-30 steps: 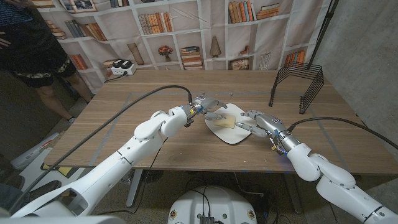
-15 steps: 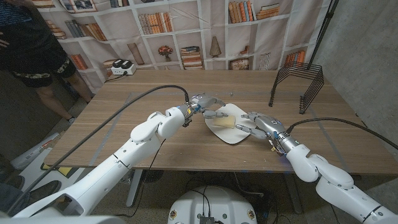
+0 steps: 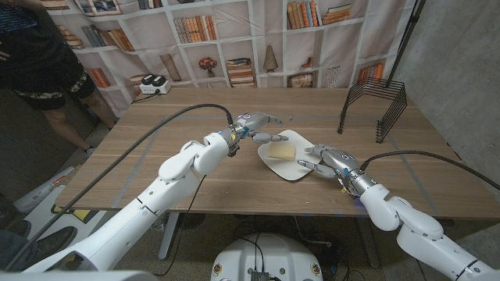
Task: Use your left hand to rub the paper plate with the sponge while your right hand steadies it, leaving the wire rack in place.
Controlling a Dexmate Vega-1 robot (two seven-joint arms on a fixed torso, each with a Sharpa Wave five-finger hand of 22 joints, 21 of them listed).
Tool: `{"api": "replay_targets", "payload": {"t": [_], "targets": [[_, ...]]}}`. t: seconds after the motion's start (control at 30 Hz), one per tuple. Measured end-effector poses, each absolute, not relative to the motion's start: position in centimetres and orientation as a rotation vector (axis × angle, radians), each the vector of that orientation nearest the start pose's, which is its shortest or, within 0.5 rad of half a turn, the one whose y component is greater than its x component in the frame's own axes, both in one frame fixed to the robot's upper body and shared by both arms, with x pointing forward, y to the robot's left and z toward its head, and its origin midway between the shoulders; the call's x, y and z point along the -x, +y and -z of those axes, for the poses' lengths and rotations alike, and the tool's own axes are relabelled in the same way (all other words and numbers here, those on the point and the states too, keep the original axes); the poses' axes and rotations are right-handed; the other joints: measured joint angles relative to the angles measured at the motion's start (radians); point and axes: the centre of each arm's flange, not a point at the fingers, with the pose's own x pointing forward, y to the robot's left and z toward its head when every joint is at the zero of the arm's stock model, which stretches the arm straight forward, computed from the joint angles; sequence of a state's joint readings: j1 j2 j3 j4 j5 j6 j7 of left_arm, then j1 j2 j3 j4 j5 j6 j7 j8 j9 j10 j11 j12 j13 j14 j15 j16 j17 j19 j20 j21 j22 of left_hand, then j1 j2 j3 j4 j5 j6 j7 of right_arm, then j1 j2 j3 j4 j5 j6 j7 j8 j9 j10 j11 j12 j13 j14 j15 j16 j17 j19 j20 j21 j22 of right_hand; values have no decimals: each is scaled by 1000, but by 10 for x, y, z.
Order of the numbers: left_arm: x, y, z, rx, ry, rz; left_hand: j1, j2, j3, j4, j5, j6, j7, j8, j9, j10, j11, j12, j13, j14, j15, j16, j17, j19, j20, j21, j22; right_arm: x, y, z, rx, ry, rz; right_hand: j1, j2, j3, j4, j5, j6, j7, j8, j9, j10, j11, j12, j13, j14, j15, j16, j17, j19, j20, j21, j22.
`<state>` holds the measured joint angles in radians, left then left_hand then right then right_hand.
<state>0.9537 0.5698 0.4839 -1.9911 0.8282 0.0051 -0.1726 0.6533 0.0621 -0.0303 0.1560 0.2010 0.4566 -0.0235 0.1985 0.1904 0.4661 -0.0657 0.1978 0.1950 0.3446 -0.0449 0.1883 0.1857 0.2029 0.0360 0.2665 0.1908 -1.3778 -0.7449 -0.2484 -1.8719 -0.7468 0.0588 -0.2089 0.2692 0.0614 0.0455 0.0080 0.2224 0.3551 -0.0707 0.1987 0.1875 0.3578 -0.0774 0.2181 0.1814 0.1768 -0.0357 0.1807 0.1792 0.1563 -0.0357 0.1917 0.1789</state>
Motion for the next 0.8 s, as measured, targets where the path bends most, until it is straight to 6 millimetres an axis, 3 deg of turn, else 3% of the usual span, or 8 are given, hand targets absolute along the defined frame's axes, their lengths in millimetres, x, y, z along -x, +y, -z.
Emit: {"api": "replay_targets", "payload": {"t": [0.3, 0.8], "targets": [[-517, 106, -14, -1454, -902, 163, -9, -9, -3, 3, 5, -5, -5, 0, 0, -6, -6, 0, -5, -4, 4, 0, 0, -5, 5, -1, 0, -519, -257, 141, 1395, -676, -13, -38, -11, -17, 17, 3, -2, -8, 0, 1, -2, -2, -4, 0, -9, -2, 0, 5, -11, -4, 0, 5], [-517, 107, -13, -1443, -901, 161, -18, 0, -8, 0, 8, -10, -10, 0, 0, -11, -11, 0, -4, -13, 5, 0, 0, -13, 13, -11, 0, -521, -253, 148, 1442, -642, -15, -46, -11, -21, 21, 11, 12, -10, 0, 1, 1, -7, -5, 0, -16, -2, 0, 2, -17, 2, -3, 5]]}}
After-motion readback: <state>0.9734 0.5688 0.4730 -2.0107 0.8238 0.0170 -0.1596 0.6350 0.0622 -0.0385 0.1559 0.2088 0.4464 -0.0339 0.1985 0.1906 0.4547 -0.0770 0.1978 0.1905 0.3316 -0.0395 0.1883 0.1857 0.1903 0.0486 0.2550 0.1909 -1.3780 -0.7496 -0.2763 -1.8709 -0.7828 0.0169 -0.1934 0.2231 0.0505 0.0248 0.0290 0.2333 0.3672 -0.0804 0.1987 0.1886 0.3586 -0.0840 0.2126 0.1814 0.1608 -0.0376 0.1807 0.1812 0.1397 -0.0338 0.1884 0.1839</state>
